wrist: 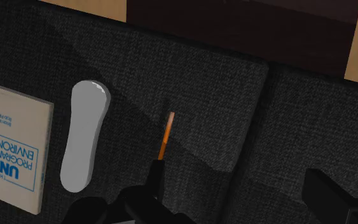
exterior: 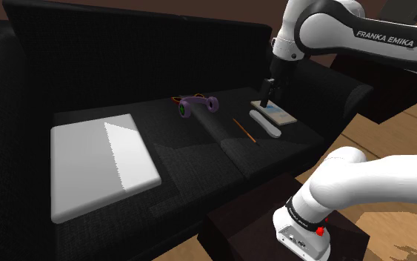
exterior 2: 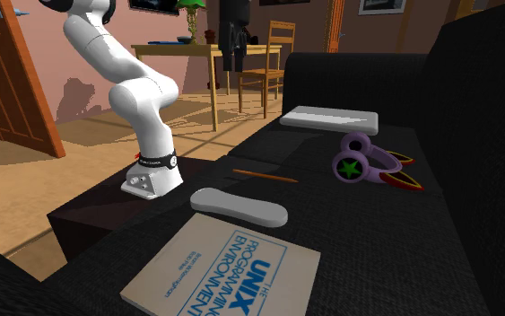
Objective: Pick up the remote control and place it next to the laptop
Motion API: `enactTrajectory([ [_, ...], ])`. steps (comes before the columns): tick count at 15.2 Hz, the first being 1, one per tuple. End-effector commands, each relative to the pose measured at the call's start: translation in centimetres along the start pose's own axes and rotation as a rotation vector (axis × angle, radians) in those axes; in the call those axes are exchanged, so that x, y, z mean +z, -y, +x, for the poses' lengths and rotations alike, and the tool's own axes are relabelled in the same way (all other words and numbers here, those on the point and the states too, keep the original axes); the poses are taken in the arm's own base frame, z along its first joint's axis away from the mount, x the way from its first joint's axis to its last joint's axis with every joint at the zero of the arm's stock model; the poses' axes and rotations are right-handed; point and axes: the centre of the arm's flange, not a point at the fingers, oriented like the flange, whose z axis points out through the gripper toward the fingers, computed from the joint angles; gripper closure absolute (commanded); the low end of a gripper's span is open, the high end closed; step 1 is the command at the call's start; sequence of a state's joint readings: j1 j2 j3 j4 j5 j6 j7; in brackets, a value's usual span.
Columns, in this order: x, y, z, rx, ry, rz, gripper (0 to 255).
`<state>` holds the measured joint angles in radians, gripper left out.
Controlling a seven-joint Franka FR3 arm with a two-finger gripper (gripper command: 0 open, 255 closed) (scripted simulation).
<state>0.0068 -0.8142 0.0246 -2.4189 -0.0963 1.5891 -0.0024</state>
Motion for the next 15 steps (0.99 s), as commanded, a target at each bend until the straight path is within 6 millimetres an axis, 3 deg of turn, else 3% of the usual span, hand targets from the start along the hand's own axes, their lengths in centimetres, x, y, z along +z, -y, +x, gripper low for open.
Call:
enactTrajectory([
  [1, 0.0, 0.0, 0.0, 0.0, 0.0, 0.0, 0],
  [15, 12.4, -14.1, 4.1, 0.07, -0.035, 0.074, 0],
])
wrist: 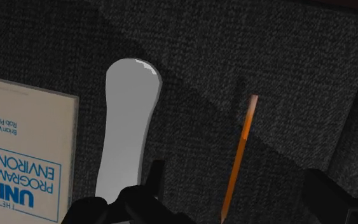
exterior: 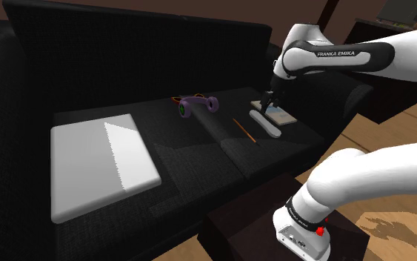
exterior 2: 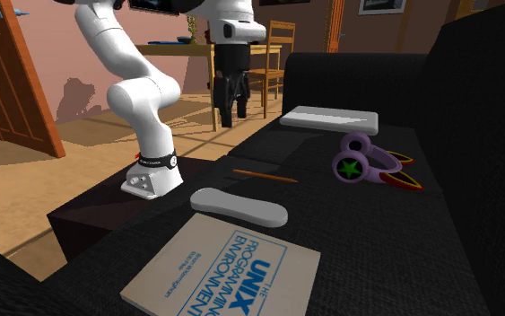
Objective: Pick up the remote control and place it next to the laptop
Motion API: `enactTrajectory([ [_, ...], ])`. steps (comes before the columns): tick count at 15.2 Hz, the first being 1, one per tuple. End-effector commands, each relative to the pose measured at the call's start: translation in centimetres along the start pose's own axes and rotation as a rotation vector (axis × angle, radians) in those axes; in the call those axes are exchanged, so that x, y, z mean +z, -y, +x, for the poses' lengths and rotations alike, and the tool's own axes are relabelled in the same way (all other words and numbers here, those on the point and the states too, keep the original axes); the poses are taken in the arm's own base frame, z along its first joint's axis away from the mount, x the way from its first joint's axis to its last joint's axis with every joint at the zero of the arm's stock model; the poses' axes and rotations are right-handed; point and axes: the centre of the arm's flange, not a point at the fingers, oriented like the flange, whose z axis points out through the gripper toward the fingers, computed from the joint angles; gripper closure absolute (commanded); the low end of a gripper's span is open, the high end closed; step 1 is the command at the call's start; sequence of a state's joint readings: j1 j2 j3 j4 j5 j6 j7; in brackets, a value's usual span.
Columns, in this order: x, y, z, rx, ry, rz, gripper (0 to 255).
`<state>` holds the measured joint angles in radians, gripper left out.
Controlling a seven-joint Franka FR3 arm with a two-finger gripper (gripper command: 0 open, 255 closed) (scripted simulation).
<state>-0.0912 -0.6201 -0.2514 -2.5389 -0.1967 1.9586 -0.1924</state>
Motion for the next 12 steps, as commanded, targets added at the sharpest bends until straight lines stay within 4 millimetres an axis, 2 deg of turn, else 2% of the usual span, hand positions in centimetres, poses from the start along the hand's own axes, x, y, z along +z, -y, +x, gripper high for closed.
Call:
enactTrajectory([
  [1, 1.9, -2.2, 0.5, 0.01, -0.006, 0.01, 0],
  [11, 10.7, -12.2, 3.5, 0.059, -0.032, 0.063, 0],
  [12, 11.2, -12.2, 3.5, 0.059, -0.032, 0.063, 0],
])
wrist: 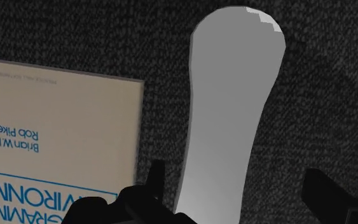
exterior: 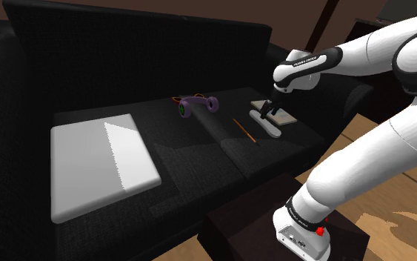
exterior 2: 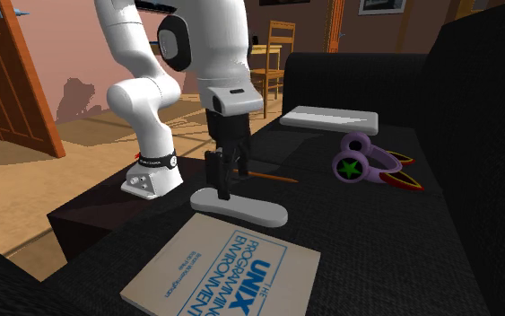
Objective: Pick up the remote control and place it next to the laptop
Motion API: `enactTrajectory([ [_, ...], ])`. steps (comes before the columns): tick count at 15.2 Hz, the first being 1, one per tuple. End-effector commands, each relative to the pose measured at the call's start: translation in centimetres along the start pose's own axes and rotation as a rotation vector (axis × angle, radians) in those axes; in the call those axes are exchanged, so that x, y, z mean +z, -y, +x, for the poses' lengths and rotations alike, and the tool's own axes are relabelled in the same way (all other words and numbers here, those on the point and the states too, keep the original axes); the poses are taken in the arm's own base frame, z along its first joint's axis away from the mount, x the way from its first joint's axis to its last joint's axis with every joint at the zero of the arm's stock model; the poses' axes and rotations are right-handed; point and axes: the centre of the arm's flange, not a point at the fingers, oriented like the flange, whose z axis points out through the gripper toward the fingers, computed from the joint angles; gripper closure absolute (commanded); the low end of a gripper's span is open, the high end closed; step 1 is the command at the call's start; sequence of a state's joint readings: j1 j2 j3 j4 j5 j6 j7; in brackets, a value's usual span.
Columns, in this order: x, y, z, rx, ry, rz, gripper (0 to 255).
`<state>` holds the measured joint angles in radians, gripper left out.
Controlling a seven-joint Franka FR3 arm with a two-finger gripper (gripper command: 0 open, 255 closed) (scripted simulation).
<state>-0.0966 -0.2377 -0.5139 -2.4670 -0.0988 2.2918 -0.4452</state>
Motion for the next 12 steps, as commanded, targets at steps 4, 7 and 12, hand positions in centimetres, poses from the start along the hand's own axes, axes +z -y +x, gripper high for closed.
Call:
enactTrajectory([
  [4, 2.8, -0.5, 0.2, 0.002, -0.002, 0.001, 0],
  [7, 4.1, -0.5, 0.2, 0.002, -0.002, 0.001, 0],
  [12, 4.1, -0.5, 0.2, 0.002, -0.002, 0.001, 0],
])
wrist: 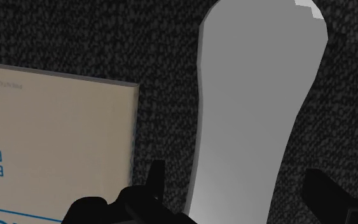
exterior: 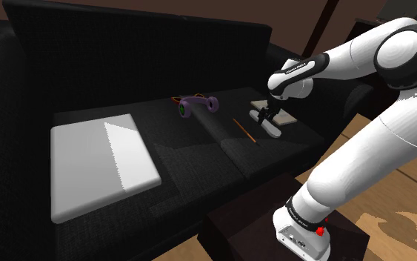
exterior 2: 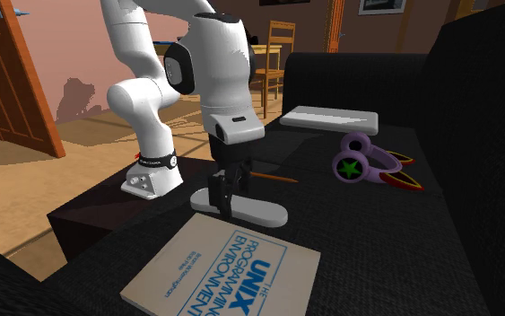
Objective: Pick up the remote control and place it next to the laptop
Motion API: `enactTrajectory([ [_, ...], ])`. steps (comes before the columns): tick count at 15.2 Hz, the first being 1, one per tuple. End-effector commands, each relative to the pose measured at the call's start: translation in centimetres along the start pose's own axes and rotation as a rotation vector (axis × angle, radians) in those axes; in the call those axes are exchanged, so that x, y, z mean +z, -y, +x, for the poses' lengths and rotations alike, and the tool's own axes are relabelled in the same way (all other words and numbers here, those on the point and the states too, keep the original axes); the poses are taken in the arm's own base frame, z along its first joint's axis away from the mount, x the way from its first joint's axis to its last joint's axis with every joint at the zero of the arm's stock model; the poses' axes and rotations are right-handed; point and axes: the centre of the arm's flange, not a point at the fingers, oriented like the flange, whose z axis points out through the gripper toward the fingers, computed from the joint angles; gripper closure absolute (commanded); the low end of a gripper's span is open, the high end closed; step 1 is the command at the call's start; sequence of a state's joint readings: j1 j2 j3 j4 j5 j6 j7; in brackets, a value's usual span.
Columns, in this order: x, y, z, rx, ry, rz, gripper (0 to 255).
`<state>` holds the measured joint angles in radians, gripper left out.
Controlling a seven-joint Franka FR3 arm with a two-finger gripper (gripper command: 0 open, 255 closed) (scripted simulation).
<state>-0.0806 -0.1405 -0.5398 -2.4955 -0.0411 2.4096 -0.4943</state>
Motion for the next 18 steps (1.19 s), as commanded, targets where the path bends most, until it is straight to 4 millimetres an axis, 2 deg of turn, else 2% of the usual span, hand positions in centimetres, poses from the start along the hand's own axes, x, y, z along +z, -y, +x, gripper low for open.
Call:
enactTrajectory([
  [1, 0.0, 0.0, 0.0, 0.0, 0.0, 0.0, 0],
  [3, 0.0, 0.0, 0.0, 0.0, 0.0, 0.0, 0],
  [4, 0.0, 0.0, 0.0, 0.0, 0.0, 0.0, 255],
  [13, 0.0, 0.0, 0.0, 0.0, 0.0, 0.0, 255],
  [18, -2.6, 0.1, 0.1, 0.0, 0.0, 0.0, 255],
])
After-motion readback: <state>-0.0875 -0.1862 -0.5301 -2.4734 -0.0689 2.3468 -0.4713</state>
